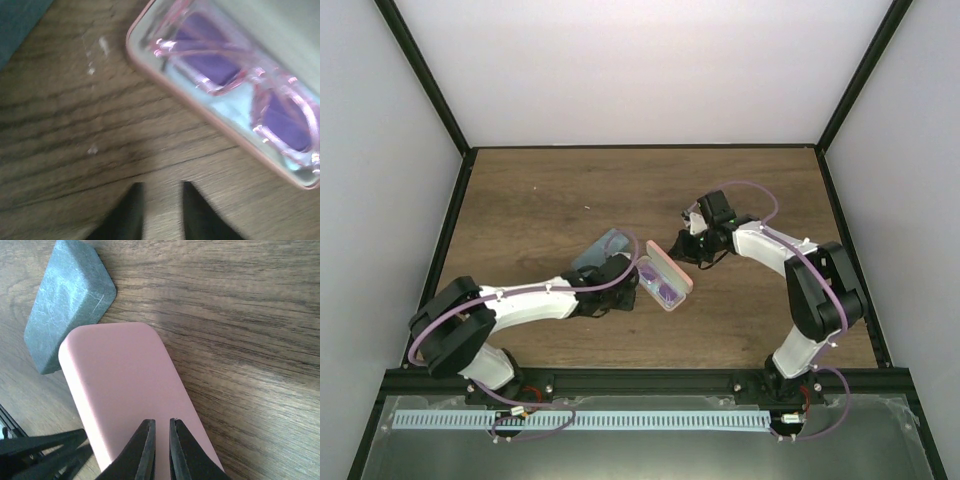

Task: Organize the sunglasses
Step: Close the sunglasses case at the center of the board.

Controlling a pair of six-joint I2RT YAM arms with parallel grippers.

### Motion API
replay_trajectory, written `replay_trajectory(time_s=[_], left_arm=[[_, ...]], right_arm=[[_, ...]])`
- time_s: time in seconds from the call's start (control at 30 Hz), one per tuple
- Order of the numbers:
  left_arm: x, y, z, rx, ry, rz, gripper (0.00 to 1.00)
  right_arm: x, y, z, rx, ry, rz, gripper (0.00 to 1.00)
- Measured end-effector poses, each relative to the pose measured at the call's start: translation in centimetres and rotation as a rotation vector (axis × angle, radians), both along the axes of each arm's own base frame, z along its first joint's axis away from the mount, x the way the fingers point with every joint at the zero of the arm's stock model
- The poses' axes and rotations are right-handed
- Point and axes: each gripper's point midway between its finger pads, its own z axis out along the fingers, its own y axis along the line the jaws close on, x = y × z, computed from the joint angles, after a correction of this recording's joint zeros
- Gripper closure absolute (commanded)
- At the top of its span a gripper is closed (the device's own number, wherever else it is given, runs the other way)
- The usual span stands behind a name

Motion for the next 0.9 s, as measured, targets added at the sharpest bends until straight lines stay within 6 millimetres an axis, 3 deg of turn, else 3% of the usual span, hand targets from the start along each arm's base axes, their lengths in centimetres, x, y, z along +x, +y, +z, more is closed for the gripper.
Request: replay_trajectory(time_s=[0.1,0.23,0.5,0.9], left_arm=[[-0.7,1.1,-1.5,0.039,0.048,0.032,0.96],[-0.8,0.8,-3.4,0.038,0.101,0.055,0.96],[1.9,-3.7,-3.7,-0.117,0.120,0.088,0.96],[2.7,-4.0,-3.6,-0.175,0.131,0.128,0.96]], right_arm=[[0.0,0.0,-0.4,-0.004,0.010,0.000,0.91],[-0.1,0.0,-0.6,-0.005,0.017,0.003,0.91],[-0.4,-0.1,-1.0,-0.010,0.024,0.013,0.91],[-1.1,-0.1,-1.2,-0.008,0.036,0.010,0.91]])
